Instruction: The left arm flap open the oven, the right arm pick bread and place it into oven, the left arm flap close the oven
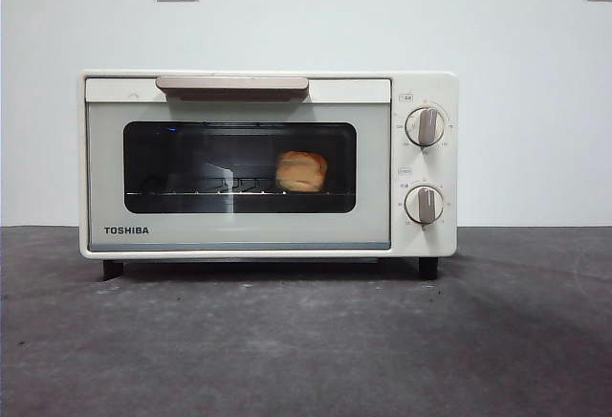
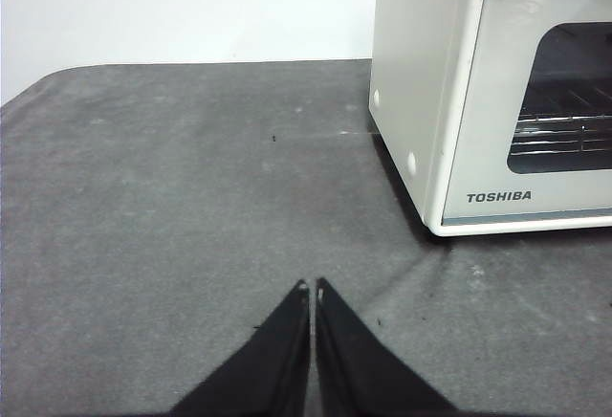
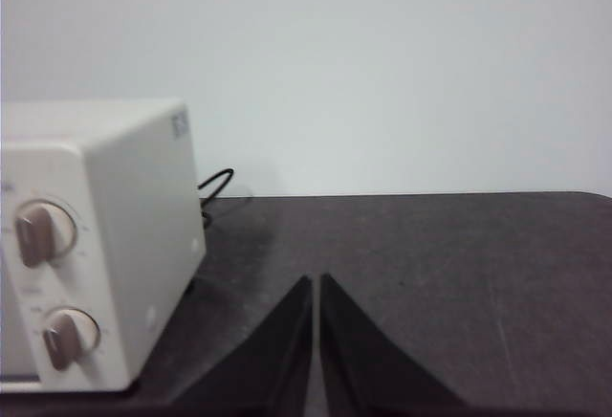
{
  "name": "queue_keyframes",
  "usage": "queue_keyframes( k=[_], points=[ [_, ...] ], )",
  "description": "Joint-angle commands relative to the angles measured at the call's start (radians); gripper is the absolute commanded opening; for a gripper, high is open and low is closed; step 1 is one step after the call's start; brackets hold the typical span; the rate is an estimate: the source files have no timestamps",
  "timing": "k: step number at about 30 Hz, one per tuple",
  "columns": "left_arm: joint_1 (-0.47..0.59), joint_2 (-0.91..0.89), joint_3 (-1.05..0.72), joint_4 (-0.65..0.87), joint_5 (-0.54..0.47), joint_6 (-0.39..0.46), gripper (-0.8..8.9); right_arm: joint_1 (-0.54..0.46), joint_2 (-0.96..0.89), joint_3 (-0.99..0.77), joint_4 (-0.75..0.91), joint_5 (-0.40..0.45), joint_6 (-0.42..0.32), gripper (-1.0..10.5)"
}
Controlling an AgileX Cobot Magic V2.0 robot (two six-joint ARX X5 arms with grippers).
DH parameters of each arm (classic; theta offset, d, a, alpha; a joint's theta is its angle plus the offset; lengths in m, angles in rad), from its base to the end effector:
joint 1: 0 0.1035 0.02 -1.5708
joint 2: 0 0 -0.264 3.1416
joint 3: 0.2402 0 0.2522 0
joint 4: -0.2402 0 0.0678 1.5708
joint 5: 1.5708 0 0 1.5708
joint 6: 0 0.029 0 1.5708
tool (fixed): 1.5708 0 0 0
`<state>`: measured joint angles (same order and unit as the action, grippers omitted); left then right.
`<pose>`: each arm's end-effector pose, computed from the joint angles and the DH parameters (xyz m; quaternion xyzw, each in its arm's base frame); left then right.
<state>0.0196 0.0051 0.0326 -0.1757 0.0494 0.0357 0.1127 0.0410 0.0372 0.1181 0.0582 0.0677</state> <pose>0.0949 0.0004 0.1573 0.0152 0.0737 -0.0162 0.9970 0.0971 0.0093 0.1844 0.0387 -0.0560 0.0291 0.9973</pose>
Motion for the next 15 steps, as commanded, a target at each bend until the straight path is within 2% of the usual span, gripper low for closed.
queue_keyframes(
  k=[1, 7, 15],
  points=[
    [0.003, -0.002, -0.02, 0.014, 0.0, 0.001, 0.2, -0.011, -0.029, -0.022, 0.005, 0.005, -0.008, 0.1],
    [0.003, -0.002, -0.02, 0.014, 0.0, 0.001, 0.2, -0.019, -0.037, -0.028, -0.076, 0.007, -0.008, 0.1],
    [0.003, -0.002, -0.02, 0.014, 0.0, 0.001, 0.2, -0.019, -0.037, -0.028, -0.271, 0.005, -0.006, 0.1]
  ],
)
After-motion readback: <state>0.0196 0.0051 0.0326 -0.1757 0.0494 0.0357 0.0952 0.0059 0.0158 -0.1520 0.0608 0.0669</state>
